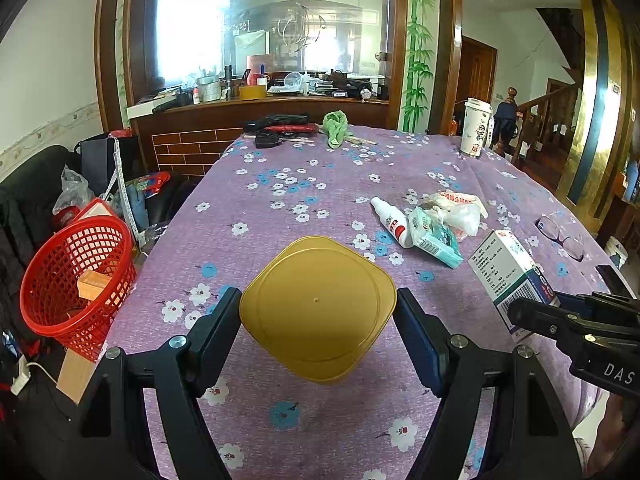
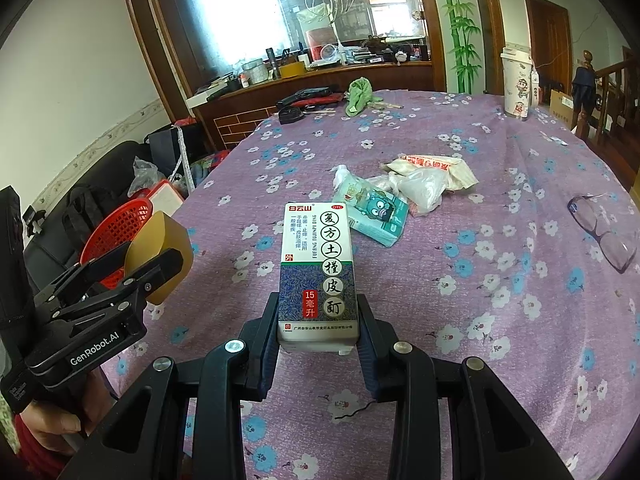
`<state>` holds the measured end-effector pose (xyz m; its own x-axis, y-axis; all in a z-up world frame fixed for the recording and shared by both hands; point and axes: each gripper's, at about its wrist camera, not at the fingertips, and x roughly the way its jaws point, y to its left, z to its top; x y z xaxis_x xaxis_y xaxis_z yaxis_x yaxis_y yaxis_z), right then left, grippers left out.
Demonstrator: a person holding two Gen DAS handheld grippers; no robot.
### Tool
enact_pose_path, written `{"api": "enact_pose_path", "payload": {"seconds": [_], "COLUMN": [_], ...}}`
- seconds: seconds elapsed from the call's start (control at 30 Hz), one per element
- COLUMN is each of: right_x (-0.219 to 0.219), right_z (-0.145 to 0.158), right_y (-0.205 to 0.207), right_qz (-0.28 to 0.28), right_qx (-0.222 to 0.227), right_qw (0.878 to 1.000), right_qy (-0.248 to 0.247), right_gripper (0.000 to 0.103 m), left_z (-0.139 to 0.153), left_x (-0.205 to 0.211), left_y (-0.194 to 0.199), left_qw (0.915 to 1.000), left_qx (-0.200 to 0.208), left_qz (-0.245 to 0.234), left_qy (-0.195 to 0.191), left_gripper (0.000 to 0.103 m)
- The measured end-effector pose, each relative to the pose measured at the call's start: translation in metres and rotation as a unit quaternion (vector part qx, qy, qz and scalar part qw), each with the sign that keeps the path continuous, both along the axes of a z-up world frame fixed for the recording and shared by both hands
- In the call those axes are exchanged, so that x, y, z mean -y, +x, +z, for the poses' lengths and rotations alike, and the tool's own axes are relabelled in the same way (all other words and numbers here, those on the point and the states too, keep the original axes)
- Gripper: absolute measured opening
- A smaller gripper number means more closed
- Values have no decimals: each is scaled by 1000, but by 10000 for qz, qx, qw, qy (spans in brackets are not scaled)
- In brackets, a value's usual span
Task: Collect trash
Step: 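Carry the yellow lid and medicine box over the red basket with both tools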
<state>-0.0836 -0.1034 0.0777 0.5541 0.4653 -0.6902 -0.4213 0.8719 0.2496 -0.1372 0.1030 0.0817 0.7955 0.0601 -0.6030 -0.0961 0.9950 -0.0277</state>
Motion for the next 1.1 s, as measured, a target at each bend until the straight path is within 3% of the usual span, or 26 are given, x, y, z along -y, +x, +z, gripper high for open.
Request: {"api": "enact_pose_path", "payload": {"seconds": [0.53, 0.77, 1.1], "right_x": [-42, -76, -149], "right_z": [17, 29, 44], "right_y": [13, 21, 26], "right_qz": [479, 848, 1589], "right_qx": [58, 51, -63], "right_qw": [9988, 9964, 9873], "right_qy": [-40, -41, 24], "right_gripper": [37, 37, 37], "left_z": [17, 29, 41], "left_x": [-49, -92, -168], "left_y": [-9, -15, -33], "left_qw": [9985, 9955, 9869], "left_qx": [184, 266, 413], "left_qz": [497, 833, 1502], "left_qy": [-126, -373, -429], "left_gripper": [75, 75, 75]}}
